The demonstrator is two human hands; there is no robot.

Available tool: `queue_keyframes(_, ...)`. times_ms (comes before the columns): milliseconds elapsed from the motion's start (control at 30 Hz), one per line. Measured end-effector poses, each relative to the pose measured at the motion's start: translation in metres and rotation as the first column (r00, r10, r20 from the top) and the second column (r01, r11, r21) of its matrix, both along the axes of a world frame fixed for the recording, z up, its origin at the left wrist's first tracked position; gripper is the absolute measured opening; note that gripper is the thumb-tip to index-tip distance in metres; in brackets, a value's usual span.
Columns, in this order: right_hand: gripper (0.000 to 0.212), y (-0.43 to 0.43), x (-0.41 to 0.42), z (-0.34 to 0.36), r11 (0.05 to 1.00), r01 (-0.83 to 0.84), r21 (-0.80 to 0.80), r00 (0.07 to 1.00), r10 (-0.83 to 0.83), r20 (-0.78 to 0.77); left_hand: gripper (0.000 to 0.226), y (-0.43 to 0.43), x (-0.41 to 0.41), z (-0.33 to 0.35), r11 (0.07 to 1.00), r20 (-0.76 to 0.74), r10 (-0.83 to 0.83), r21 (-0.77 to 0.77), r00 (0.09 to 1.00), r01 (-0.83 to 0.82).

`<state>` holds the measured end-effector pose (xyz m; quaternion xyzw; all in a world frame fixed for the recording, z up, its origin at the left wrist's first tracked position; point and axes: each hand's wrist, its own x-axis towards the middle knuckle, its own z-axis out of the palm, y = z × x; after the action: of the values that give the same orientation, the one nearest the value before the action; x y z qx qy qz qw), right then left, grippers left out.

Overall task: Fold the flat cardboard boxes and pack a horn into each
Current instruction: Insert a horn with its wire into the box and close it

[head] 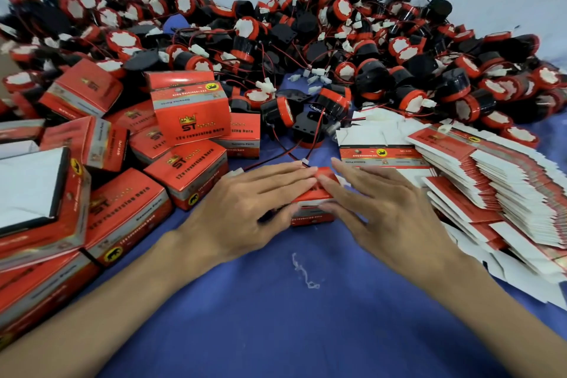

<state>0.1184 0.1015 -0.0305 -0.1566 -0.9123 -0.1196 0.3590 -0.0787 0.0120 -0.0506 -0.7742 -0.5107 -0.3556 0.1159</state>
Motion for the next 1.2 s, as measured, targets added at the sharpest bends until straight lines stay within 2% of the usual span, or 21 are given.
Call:
queue_keyframes(67,0.027,0.003,-0.002,-0.003,0.978,-0.098,-0.185,0.994,0.088,-0.059,0.036,0.0,0.001,0.0,1.0,-0.017,0.01,-0.006,1.0,-0.01)
queue_keyframes(133,0.03,0.005,-0.002,-0.005,0.906,-0.186,-0.381,0.978,0.134,-0.159,0.039,0.001,0.001,0.0,1.0,-0.039,-0.004,-0.012,0.999,0.003)
queue_keyframes(267,0.033,0.008,-0.001,-0.009,0.821,-0.238,-0.518,0.967,0.149,-0.207,0.042,0.002,0.002,0.002,0.991,-0.035,-0.108,-0.086,0.994,0.104)
queue_keyframes(367,0.034,0.01,-0.001,-0.009,0.756,-0.254,-0.603,0.963,0.142,-0.228,0.039,0.001,0.0,0.002,0.994,0.03,-0.089,-0.064,0.996,0.09)
queue_keyframes(467,0.032,0.009,-0.001,-0.01,0.786,-0.256,-0.563,0.963,0.156,-0.219,0.033,0.001,0.001,0.002,0.998,0.012,-0.064,-0.008,0.998,0.064)
queue_keyframes(600,0.029,0.015,-0.001,-0.012,0.91,-0.234,-0.343,0.972,0.209,-0.109,0.028,0.0,0.005,-0.002,0.999,-0.06,-0.03,0.021,0.998,0.032)
queue_keyframes(700,0.033,0.019,0.001,-0.016,0.937,-0.224,-0.268,0.974,0.228,-0.017,0.031,0.0,0.004,-0.001,1.0,-0.127,0.009,0.007,0.992,-0.009)
queue_keyframes(833,0.035,0.019,0.005,-0.016,0.951,-0.182,-0.251,0.974,0.21,0.089,0.037,0.0,0.005,0.005,0.999,-0.206,0.034,-0.034,0.978,-0.042)
queue_keyframes(900,0.038,0.019,0.007,-0.008,0.963,-0.161,-0.216,0.973,0.191,0.127,0.032,-0.002,0.009,0.009,0.997,-0.214,0.073,0.007,0.974,-0.073)
queue_keyframes(1000,0.038,0.024,0.012,0.003,0.994,-0.012,-0.11,0.997,0.021,0.078,0.02,-0.008,0.006,0.019,0.942,-0.203,0.282,0.246,0.938,-0.23)
queue_keyframes(1033,0.036,0.027,0.016,0.007,0.993,0.081,-0.09,0.996,-0.078,0.042,0.022,-0.01,0.0,0.024,0.887,-0.148,0.409,0.296,0.9,-0.355)
queue_keyframes(1067,0.036,0.03,0.018,0.009,0.979,0.192,-0.074,0.981,-0.191,0.02,0.03,-0.013,-0.006,0.03,0.812,-0.066,0.551,0.272,0.832,-0.517)
queue_keyframes(1133,0.038,0.038,0.024,0.013,0.898,0.435,-0.071,0.9,-0.43,0.073,0.049,-0.016,-0.017,0.04,0.605,0.05,0.79,0.105,0.612,-0.789)
queue_keyframes(1167,0.044,0.042,0.027,0.014,0.827,0.555,-0.088,0.828,-0.538,0.16,0.053,-0.015,-0.019,0.042,0.539,0.04,0.838,0.086,0.544,-0.838)
queue_keyframes(1200,0.054,0.046,0.03,0.015,0.739,0.665,-0.108,0.735,-0.622,0.27,0.053,-0.015,-0.016,0.041,0.54,-0.002,0.838,0.141,0.545,-0.83)
